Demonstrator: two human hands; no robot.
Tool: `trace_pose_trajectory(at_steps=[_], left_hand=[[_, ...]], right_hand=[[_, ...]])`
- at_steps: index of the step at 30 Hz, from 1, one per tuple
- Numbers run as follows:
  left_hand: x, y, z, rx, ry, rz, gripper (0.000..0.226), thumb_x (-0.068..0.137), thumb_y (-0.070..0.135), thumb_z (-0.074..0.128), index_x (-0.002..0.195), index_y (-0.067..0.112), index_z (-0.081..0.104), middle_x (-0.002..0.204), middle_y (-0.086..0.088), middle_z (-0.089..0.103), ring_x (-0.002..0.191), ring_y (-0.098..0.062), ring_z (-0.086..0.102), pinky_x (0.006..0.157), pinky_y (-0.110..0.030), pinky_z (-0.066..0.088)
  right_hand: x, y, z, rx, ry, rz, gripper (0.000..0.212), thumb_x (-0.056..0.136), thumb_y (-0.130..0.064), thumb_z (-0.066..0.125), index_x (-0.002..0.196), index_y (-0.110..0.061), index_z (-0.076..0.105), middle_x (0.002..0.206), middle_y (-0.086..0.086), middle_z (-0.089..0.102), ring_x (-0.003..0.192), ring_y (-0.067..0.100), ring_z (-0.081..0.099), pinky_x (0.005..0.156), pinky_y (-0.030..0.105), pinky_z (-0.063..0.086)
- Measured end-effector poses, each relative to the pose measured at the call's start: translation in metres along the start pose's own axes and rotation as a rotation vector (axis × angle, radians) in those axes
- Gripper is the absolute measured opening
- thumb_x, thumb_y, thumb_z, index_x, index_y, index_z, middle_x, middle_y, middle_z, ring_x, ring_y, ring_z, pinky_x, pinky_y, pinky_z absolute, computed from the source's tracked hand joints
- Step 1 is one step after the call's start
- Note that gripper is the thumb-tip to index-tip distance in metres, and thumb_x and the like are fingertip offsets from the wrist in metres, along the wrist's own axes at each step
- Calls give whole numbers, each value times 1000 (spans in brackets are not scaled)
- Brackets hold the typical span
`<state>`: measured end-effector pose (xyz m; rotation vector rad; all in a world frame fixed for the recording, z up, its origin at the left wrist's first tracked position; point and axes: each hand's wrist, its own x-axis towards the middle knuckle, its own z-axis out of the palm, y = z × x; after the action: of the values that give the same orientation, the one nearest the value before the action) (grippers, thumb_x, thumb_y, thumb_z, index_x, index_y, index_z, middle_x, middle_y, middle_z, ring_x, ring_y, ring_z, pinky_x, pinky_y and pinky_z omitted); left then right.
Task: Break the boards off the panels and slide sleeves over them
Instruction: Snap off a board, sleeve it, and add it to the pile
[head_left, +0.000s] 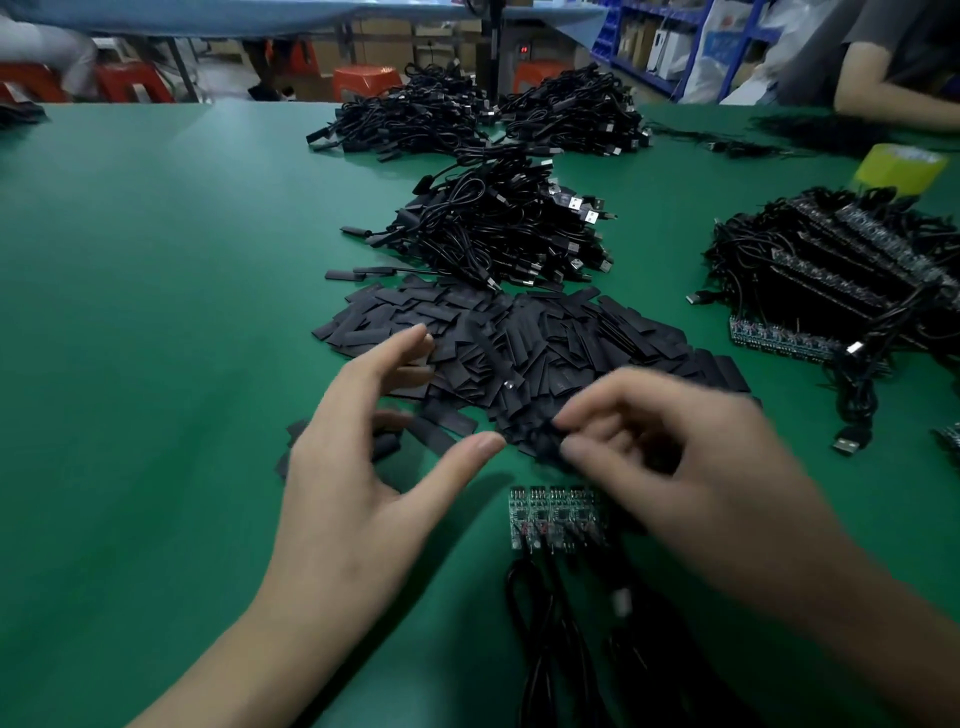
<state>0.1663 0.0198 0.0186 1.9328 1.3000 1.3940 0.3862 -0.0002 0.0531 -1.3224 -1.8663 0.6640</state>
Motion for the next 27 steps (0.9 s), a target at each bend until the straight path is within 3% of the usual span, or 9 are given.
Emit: trace_pose_trajectory(at_steps=[4, 6, 8, 11, 14, 20, 23, 27], left_hand=[[-4, -1, 3, 362, -239, 89, 50, 83, 76, 52, 111, 37, 68, 101, 22, 59, 99, 0, 54, 87, -32, 49], [-8, 0, 6, 491, -339, 131, 57, 82, 84, 43, 102, 39, 72, 92, 22, 56, 92, -4, 52, 81, -32, 48], [-9, 1, 8, 516, -397, 149, 62, 80, 87, 40, 102, 40, 72, 90, 22, 55, 91, -5, 52, 80, -32, 49], [-8, 2, 6, 447, -424, 143, 54, 78, 86, 43, 99, 42, 66, 91, 25, 54, 91, -2, 52, 80, -27, 50], [-7, 2, 5, 314, -420, 108, 38, 79, 76, 55, 94, 41, 57, 89, 25, 54, 89, 0, 53, 78, -18, 46], [-5, 3, 2, 41, -408, -35, 23, 78, 47, 81, 90, 34, 66, 82, 20, 65, 76, 2, 64, 67, -3, 40], [-4, 3, 0, -125, -426, -154, 19, 77, 32, 86, 86, 30, 69, 72, 14, 65, 60, 3, 56, 61, -6, 40], [-2, 1, -1, -319, -430, -288, 18, 77, 20, 86, 83, 24, 70, 68, 11, 58, 60, -5, 48, 61, -18, 45]], right_hand=[[59, -7, -40, -308, 129, -10, 8, 88, -30, 73, 93, -36, 71, 81, -17, 69, 79, -2, 65, 69, 9, 49], [104, -14, -52, -413, 204, -63, 10, 92, -25, 72, 99, -32, 70, 88, -17, 68, 78, -5, 63, 71, 8, 47], [154, -15, -57, -503, 267, -111, 12, 97, -19, 67, 105, -28, 69, 94, -11, 67, 82, -1, 63, 80, 16, 51], [230, -15, -49, -669, 309, -190, 16, 101, -18, 61, 114, -19, 70, 111, -2, 70, 100, 13, 65, 92, 28, 51], [285, -13, -27, -797, 236, -230, 18, 101, -16, 60, 115, -16, 71, 120, 6, 71, 112, 24, 66, 101, 40, 52], [321, 8, 15, -993, -10, -167, 23, 104, -20, 54, 116, -15, 72, 120, 14, 70, 112, 38, 63, 90, 44, 50], [321, 15, 15, -1075, -34, -194, 35, 108, -33, 44, 123, -15, 70, 125, 15, 67, 124, 37, 55, 107, 53, 38], [287, 2, 5, -989, 68, -267, 40, 107, -43, 44, 135, -22, 62, 137, 10, 58, 135, 29, 43, 115, 52, 26]])
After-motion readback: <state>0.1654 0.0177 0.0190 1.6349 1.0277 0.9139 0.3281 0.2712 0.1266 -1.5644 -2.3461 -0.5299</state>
